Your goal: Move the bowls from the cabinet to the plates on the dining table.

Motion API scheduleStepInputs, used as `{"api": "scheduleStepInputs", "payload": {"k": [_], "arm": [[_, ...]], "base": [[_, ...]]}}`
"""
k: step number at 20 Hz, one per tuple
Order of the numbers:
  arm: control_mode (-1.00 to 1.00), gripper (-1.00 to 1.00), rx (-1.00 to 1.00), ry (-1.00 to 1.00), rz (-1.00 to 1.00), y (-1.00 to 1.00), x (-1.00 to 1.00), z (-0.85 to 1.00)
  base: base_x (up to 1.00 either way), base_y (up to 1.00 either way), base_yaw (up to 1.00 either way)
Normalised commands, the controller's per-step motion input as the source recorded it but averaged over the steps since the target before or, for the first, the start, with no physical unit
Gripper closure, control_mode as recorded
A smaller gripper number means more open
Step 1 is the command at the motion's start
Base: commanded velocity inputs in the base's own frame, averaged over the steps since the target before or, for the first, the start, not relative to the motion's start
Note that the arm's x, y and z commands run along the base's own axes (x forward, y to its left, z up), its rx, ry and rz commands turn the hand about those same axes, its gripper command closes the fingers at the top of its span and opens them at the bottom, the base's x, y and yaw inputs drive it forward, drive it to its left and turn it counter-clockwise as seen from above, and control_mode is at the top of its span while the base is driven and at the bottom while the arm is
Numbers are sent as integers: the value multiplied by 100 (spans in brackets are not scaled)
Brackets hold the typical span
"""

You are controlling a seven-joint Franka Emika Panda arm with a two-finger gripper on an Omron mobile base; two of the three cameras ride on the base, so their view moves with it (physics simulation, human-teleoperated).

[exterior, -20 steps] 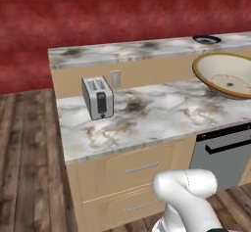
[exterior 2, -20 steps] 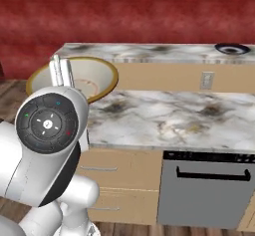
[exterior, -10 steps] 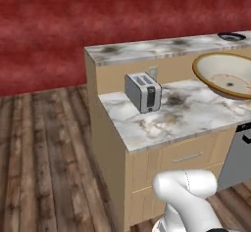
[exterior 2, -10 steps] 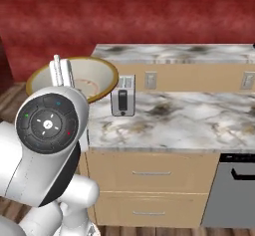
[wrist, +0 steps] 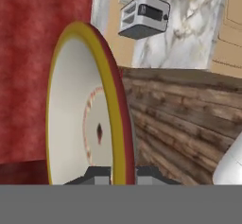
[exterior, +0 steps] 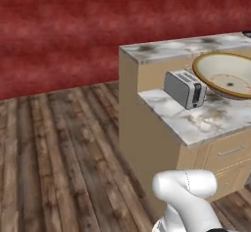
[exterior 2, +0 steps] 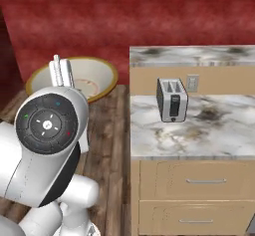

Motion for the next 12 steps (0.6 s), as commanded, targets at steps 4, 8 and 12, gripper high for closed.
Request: {"api": "scheduleStepInputs", "payload": {"k": [4, 8, 12], "arm": [[100, 100, 0, 0, 0, 0, 0, 0], [100, 100, 0, 0, 0, 0, 0, 0], [100, 100, 0, 0, 0, 0, 0, 0]], "base": [[45, 100, -8], [63, 100, -6], [91, 100, -10]]}}
